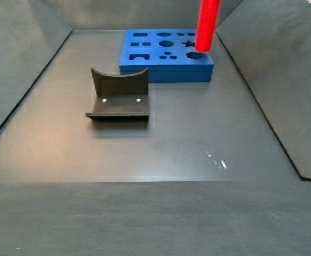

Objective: Insert the hexagon object.

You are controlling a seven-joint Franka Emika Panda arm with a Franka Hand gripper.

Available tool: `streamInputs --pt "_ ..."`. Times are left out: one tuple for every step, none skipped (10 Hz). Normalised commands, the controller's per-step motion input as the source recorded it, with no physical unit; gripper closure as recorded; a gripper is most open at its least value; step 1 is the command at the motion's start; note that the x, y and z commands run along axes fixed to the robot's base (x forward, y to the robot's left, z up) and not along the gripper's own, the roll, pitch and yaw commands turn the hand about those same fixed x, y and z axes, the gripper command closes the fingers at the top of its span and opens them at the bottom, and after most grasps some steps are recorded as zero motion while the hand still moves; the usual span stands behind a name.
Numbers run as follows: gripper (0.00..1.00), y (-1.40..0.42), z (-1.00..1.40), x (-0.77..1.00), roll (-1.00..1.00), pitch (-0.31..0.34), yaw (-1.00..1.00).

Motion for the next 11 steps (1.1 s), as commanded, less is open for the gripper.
streamInputs --pt "1.00 0.32 -0.19 0.51 -0.12 0.000 -0.32" --pt "1.00 0.26 -0.15 0.39 -0.06 0.000 -0.31" --pt "1.00 0.00 -0.14 0.00 0.00 0.000 0.00" --pt "1.00 0.00 -0.19 0.06 0.00 0.000 0.00" --pt "1.00 0.00 -0.28 0.13 -0.01 0.000 0.00" --pt "1.00 0.00 -0.32 0.07 0.00 0.000 0.08" --pt "1.00 0.00 -0.38 0.04 -0.03 -0.036 0.16" --pt "1.00 -0.05 -0.43 0.12 -0.03 -0.034 0.22" --pt "1.00 -0.04 -0.42 0.19 -0.04 -0.016 0.20" --pt "1.00 -0.08 -0.39 0.16 -0.07 -0.043 0.03" --pt "1.00 -0.11 -0.35 0.10 -0.09 -0.059 0.00"
